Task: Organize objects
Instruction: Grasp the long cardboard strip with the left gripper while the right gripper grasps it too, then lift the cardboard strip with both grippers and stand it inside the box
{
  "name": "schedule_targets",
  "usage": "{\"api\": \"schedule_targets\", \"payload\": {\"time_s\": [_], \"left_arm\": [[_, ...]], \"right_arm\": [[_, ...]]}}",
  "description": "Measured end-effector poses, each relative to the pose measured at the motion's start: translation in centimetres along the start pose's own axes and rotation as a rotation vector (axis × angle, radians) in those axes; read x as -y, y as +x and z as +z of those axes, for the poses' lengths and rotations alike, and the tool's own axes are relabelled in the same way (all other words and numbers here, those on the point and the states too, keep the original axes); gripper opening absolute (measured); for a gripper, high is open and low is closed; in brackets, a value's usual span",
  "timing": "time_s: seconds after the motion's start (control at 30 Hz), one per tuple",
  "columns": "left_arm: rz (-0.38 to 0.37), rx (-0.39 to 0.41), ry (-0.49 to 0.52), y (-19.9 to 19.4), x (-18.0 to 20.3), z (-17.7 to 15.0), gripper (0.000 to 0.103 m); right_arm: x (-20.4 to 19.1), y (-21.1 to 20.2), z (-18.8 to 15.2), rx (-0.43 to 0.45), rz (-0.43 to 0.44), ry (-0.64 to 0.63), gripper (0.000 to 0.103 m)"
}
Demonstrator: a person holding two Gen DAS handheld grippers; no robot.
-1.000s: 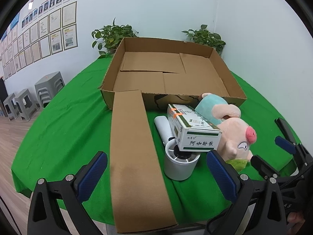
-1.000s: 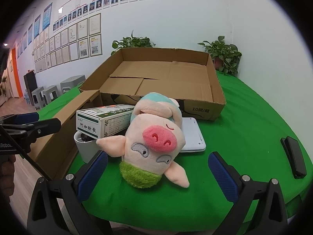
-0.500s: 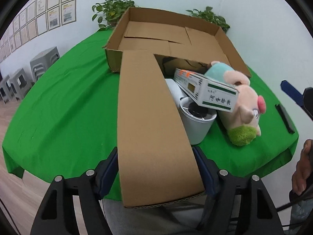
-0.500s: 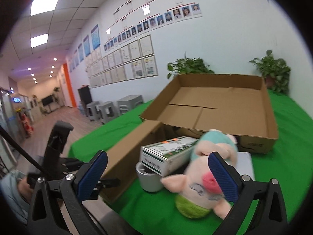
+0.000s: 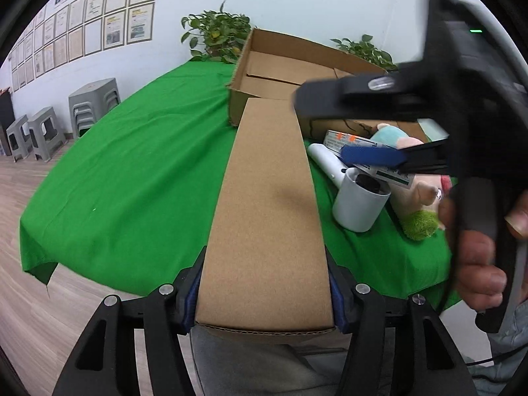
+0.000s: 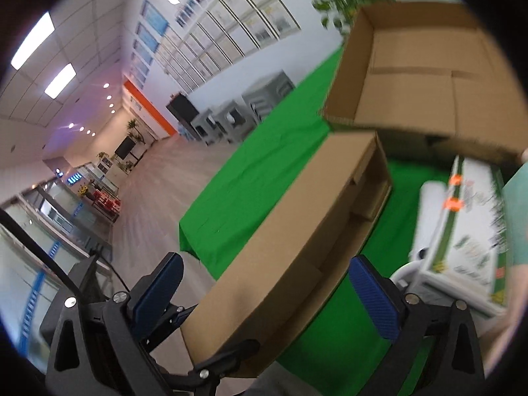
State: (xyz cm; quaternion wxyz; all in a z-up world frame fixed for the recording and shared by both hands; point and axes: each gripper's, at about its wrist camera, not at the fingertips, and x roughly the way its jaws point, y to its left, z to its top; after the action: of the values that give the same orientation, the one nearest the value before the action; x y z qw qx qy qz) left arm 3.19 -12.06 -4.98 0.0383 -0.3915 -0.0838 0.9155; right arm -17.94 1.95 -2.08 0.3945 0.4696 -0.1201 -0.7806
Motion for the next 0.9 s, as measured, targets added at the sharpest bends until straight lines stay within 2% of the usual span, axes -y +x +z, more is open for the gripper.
{"api": "schedule_targets", "payload": {"time_s": [0.07, 0.13, 0.17, 0.27, 0.33, 0.37, 0.4, 0.5, 0.63, 0.9], "left_arm": [[0.0, 0.01, 0.002, -0.6, -0.5, -0.4, 0.058], [0.005, 0.023, 0.022, -1.0, -0.6, -1.0, 0.058], [0.01, 0.029, 0.038, -1.1, -0.4, -1.2, 0.057], [0.039, 0.049, 0.059, -1.5, -0.2, -1.7, 0.057], [0.031, 0.056, 0.04, -1.6, -0.7, -1.8, 0.057], [0.031, 0.059, 0.035, -1.7, -0.9, -1.8, 0.057], [0.022, 0.06, 0.028, -1.7, -1.1, -1.8, 0.057], [0.012, 0.082, 0.021, -2.1, -1.1, -1.7, 0.056], [0.014, 0.167, 0.04, -4.1, -0.8, -0.5, 0.056], [0.009, 0.343, 0.123, -6.8, 1.2, 5.8, 0.056]], "right_arm": [[-0.7, 1.2, -0.2, -0.04, -0.001, -0.001, 0.095], [-1.4, 2.5, -0.7, -0.079, -0.027, -0.013, 0.086], [-1.7, 3.1, -0.9, -0.093, -0.052, -0.021, 0.063], [-2.3, 2.9, -1.3, -0.067, -0.074, -0.047, 0.057], [-2.5, 2.5, -1.2, -0.029, -0.085, -0.064, 0.046], [-2.4, 2.3, -1.0, -0.014, -0.091, -0.072, 0.037], [-2.5, 1.9, -1.0, -0.002, -0.09, -0.073, 0.033], [-1.8, 2.0, -0.1, 0.033, -0.086, -0.082, 0.03], [-3.6, 0.2, 1.0, 0.141, -0.069, -0.139, 0.027], [-4.6, -4.8, 6.0, 0.331, -0.064, -0.229, 0.024]]}}
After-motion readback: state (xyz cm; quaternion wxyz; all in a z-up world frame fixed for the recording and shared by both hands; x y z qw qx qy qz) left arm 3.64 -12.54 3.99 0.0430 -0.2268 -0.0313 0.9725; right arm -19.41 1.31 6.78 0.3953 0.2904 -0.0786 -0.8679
